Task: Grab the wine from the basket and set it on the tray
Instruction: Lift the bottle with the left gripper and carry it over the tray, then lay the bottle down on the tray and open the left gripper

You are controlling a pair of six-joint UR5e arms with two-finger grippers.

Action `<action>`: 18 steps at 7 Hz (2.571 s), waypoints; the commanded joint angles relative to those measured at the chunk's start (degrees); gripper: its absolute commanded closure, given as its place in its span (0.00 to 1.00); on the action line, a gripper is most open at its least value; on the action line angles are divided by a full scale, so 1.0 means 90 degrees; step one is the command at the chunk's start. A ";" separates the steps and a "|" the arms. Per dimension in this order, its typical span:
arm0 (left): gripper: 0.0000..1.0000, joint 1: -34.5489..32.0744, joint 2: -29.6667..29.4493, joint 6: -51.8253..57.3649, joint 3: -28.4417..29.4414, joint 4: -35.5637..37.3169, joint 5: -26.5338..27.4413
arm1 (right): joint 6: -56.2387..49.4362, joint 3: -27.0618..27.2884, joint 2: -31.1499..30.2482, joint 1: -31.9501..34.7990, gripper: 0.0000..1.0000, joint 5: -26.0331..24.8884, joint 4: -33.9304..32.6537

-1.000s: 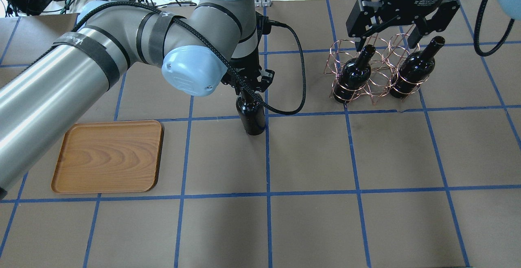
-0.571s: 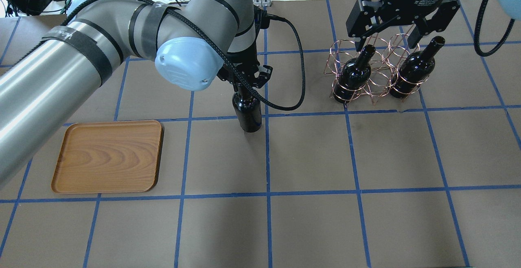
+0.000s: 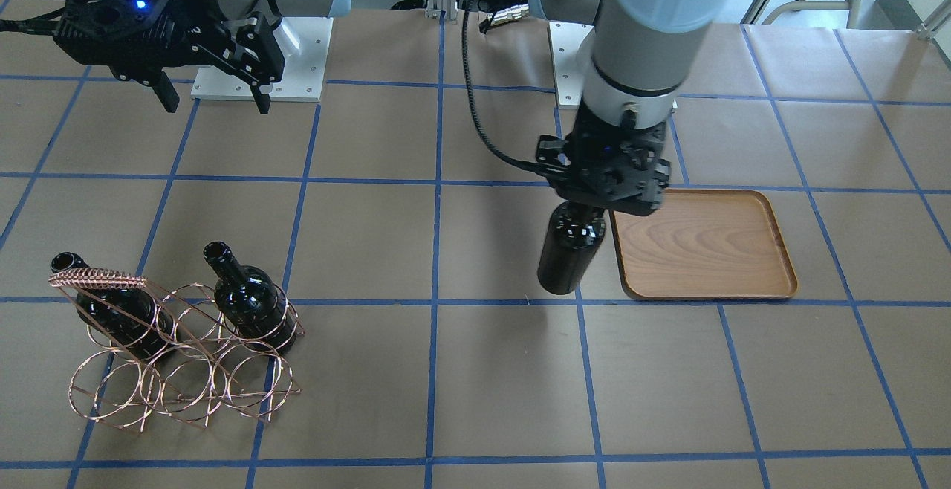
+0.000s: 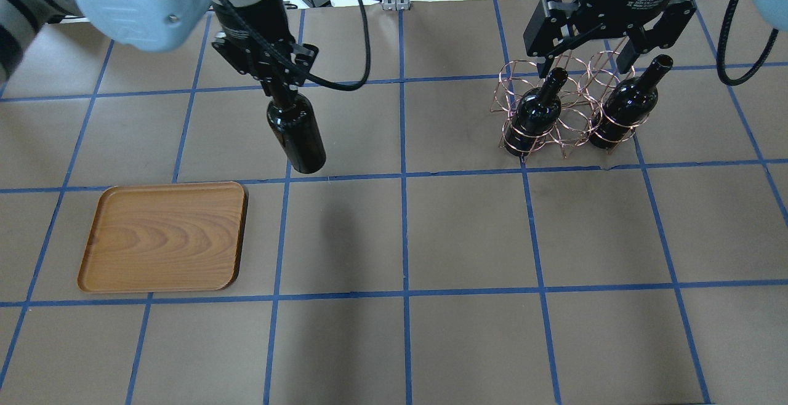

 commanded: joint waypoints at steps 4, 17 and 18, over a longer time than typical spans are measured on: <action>1.00 0.2877 0.0730 0.2267 -0.1423 0.0263 0.0612 | 0.0000 0.0000 -0.0010 0.0000 0.00 -0.0017 0.0000; 0.10 0.3771 0.1151 0.3055 -0.2804 0.1046 -0.0130 | 0.0000 0.0000 -0.0030 0.0010 0.00 0.0032 0.0000; 0.00 0.3771 0.1209 0.3064 -0.2746 0.0998 -0.0044 | 0.0000 0.0000 -0.0030 0.0010 0.00 0.0022 0.0000</action>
